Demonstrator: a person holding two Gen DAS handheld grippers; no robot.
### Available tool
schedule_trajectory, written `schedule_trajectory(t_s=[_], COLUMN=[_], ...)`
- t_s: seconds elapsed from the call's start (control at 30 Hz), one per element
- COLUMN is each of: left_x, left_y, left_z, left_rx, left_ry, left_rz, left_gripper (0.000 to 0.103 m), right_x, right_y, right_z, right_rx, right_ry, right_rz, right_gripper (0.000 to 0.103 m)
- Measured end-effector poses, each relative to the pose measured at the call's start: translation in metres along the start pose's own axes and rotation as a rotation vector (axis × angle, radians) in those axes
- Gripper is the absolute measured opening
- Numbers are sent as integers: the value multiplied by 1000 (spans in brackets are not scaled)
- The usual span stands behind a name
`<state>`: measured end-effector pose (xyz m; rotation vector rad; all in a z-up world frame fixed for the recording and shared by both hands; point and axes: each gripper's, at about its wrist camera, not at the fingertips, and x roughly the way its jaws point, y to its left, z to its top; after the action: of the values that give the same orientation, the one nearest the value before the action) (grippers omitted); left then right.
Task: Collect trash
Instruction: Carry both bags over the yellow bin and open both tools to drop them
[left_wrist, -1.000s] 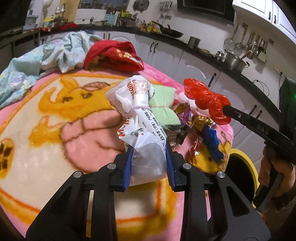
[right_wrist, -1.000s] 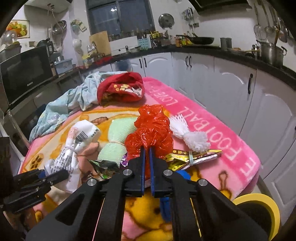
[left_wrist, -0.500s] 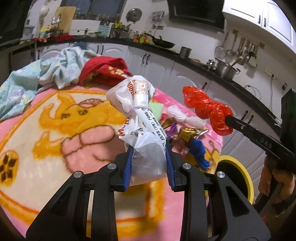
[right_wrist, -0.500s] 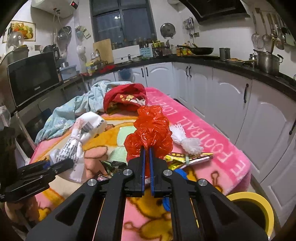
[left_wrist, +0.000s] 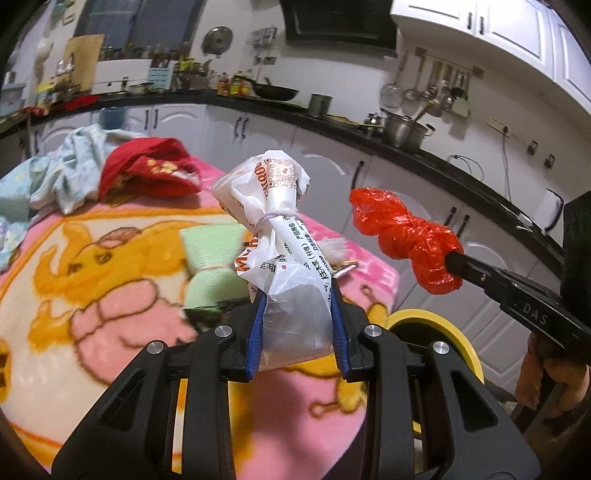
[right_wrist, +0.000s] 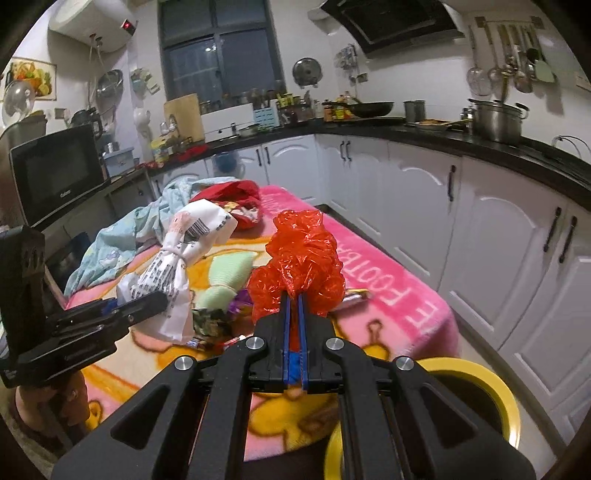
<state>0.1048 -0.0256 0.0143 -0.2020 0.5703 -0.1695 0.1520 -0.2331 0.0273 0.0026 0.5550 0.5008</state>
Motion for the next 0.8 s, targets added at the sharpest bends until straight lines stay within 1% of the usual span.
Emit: schedule_trajectory(t_s=[0.4, 0.57, 0.8], left_x=[24, 37, 56], left_y=[-50, -73, -104], left_z=[-1, -5, -14], left_rx=[65, 90, 133], left_ry=[29, 53, 90], left_rz=[-96, -148, -200], left_gripper=[24, 24, 24], right_x=[-42, -55, -68], right_y=[-48, -70, -94], right_z=[-32, -44, -63], right_rx=[69, 94, 119], right_ry=[11, 38, 91], right_rz=[-117, -159, -200], right_gripper=[4, 4, 4])
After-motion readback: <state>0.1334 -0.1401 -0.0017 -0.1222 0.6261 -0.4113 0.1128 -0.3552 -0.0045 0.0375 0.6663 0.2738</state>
